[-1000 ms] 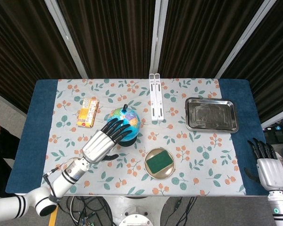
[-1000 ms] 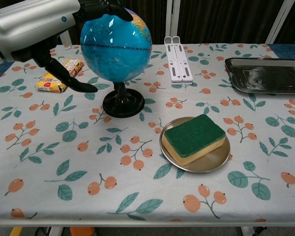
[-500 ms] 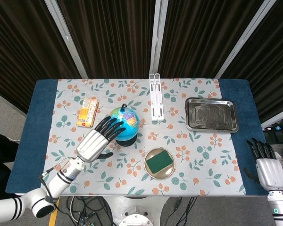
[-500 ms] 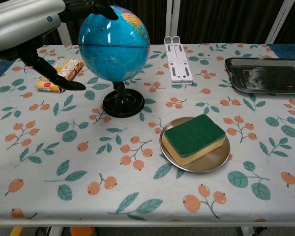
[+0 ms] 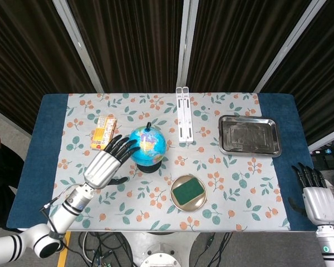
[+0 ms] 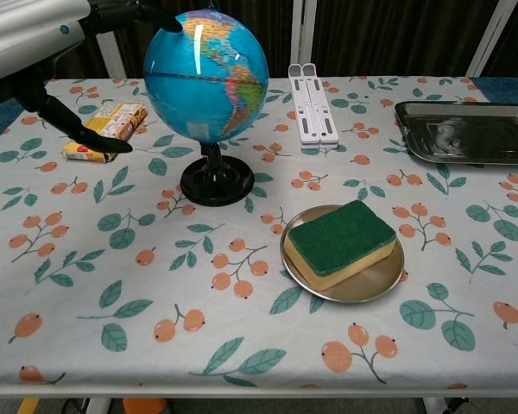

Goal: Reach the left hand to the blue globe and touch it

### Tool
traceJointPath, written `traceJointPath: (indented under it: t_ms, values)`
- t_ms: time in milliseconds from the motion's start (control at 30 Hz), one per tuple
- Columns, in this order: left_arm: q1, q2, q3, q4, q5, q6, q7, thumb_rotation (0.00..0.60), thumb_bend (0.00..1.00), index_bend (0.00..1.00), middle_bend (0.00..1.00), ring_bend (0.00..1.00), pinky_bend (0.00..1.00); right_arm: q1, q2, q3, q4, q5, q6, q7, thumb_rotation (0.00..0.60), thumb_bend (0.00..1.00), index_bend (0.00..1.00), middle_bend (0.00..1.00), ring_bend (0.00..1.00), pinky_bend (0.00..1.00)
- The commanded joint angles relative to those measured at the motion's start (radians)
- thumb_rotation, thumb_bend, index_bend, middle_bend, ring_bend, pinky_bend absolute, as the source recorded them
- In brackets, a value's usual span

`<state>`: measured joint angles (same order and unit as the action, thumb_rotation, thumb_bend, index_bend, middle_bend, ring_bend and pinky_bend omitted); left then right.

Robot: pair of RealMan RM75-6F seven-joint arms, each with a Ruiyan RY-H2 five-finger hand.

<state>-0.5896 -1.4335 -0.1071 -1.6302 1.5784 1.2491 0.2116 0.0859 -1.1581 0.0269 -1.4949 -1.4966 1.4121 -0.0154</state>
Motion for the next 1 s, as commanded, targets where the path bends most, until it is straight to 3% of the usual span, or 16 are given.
traceJointPath:
  t_ms: [33,533,1000]
  values:
    - [0.011,0.009,-0.001,0.006,-0.005,0.015,-0.01,0.6,0.03,0.14,0.09,0.1,0.08,0.0,0.0,0.0,-0.001,0.0,0.0,-0.001,0.6,0.22,0.0,0.0,0.0,0.0]
    - [0.026,0.024,0.003,0.009,0.067,0.084,-0.077,0.6,0.03,0.14,0.09,0.07,0.08,0.003,0.001,0.0,-0.011,-0.003,-0.002,-0.011,0.6,0.22,0.0,0.0,0.0,0.0]
    - [-0.046,-0.039,-0.006,-0.001,0.083,-0.005,-0.054,0.6,0.03,0.14,0.09,0.07,0.08,0.001,0.0,0.0,0.005,0.003,-0.005,0.012,0.6,0.22,0.0,0.0,0.0,0.0]
